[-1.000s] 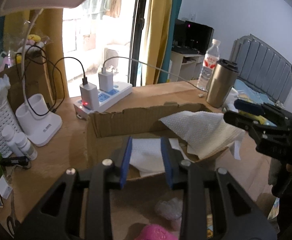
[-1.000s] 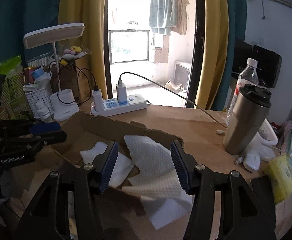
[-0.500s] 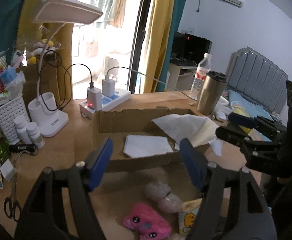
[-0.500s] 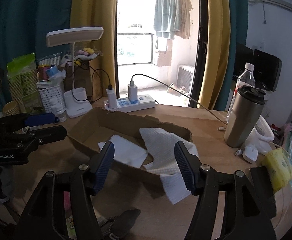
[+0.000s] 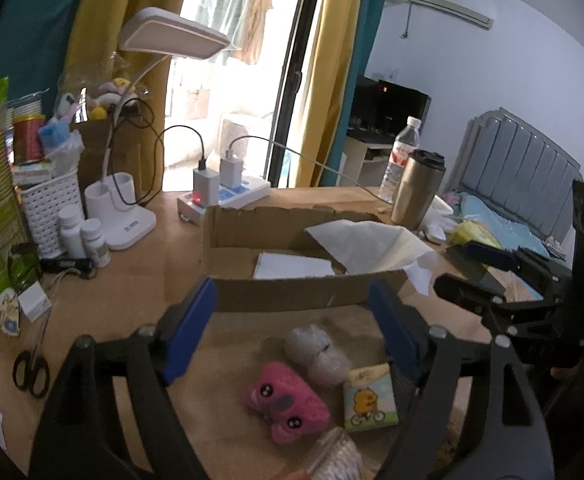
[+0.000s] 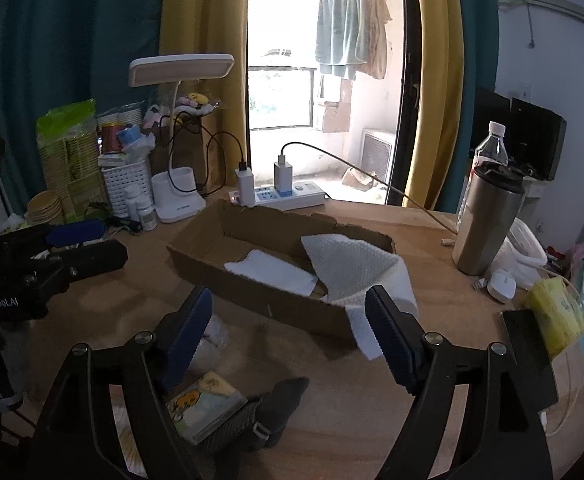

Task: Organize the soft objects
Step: 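Lower the right gripper onto the brown teddy bear and grasp it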

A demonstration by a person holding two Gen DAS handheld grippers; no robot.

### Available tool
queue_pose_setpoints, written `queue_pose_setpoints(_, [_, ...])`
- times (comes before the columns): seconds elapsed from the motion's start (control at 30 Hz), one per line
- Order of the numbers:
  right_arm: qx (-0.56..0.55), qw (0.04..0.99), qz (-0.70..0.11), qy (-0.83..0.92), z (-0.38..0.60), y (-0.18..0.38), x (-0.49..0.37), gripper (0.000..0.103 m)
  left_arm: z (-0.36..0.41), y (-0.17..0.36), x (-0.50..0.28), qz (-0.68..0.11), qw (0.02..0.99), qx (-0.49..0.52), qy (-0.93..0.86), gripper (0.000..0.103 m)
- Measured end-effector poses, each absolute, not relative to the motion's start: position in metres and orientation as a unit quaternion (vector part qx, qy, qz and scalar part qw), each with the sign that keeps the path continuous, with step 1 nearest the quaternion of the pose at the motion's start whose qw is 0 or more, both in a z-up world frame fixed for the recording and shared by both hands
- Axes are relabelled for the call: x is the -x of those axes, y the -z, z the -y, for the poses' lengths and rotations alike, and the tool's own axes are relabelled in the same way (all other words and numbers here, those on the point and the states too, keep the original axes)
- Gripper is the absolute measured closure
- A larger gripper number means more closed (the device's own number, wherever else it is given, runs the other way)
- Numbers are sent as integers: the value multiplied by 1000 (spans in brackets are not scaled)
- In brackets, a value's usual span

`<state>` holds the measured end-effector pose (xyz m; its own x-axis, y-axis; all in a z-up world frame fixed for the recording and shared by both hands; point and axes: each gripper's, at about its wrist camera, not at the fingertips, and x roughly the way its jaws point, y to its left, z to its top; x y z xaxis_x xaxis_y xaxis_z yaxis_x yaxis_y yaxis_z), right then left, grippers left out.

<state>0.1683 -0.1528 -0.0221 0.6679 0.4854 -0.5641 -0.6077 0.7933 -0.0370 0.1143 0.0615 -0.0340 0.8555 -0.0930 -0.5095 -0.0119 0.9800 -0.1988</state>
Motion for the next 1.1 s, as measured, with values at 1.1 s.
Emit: queue_pose_setpoints(1.1, [126, 877, -334, -320, 180, 84, -94, 21, -32, 88, -53, -322, 939, 120, 19, 22])
